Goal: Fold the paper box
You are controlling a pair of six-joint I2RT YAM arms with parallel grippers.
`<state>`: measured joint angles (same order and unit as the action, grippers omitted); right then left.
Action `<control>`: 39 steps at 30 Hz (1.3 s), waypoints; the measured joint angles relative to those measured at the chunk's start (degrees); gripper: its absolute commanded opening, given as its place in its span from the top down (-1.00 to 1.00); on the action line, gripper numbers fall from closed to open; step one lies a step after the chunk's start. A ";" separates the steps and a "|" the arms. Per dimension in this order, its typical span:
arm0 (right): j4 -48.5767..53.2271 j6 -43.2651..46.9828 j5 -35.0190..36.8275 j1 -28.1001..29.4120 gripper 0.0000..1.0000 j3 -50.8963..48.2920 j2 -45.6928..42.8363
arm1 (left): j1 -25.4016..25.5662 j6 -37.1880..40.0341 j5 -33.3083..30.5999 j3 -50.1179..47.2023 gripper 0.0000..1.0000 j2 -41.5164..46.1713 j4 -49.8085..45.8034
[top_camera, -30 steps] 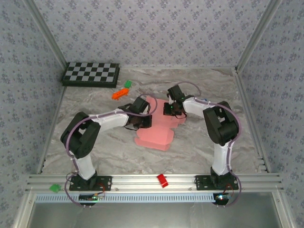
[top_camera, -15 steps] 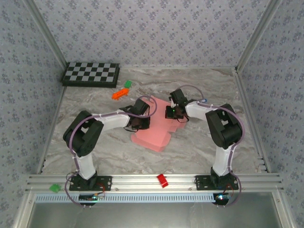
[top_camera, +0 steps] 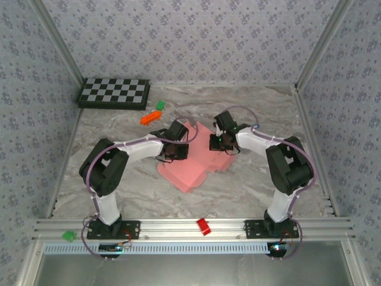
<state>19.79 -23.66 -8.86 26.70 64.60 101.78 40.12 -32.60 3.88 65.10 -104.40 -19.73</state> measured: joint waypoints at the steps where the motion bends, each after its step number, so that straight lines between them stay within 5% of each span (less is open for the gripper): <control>1: 0.68 0.90 0.02 -0.74 0.82 1.33 0.00 | 0.00 0.17 0.90 0.50 1.00 0.00 0.20; 18: 7.89 16.17 -5.70 -9.49 -0.02 15.61 11.43 | -0.85 -0.07 9.07 4.76 1.00 -7.06 3.28; 39: 10.80 22.51 -11.26 -11.08 -0.02 19.80 16.20 | -0.83 -2.93 8.96 1.75 1.00 -6.05 7.63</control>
<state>30.59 -1.15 -20.12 15.62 84.40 117.97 39.29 -35.53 12.84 66.85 -110.45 -12.10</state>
